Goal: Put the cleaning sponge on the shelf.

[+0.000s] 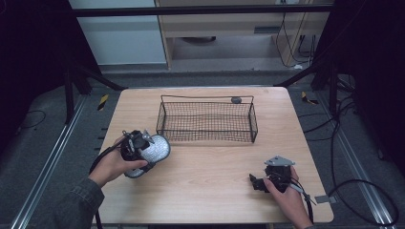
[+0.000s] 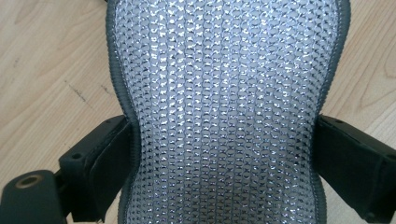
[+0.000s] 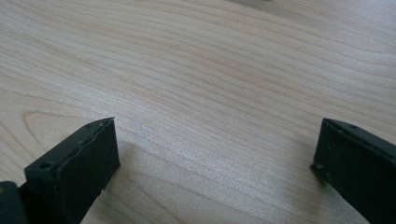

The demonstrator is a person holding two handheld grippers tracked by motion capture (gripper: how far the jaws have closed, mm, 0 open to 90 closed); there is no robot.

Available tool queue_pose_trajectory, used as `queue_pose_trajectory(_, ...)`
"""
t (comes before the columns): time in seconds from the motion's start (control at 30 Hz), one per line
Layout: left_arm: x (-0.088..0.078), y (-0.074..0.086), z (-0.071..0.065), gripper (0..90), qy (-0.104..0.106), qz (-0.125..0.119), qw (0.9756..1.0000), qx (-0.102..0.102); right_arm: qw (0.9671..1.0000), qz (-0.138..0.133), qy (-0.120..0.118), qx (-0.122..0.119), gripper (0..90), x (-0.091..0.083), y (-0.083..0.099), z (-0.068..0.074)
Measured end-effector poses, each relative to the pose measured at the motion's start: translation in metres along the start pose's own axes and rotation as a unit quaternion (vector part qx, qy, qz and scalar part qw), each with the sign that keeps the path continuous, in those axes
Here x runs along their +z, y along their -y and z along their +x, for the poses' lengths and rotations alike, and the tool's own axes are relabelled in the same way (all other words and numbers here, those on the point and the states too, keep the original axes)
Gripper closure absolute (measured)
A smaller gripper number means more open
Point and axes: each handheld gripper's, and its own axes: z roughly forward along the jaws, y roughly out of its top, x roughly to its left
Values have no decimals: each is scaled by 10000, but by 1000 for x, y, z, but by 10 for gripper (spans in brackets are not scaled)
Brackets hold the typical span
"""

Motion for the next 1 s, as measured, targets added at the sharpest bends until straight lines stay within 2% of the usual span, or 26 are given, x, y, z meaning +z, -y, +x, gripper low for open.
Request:
queue_pose_trajectory(0.5,-8,-9,-1,80,-54,-99,9997,196,10000,-9,-4,-1,3,0,0,1)
queue_pose_trajectory(1.0,-27,-40,1,82,-247,-225,9982,504,10000,-10,-4,-2,4,0,0,1)
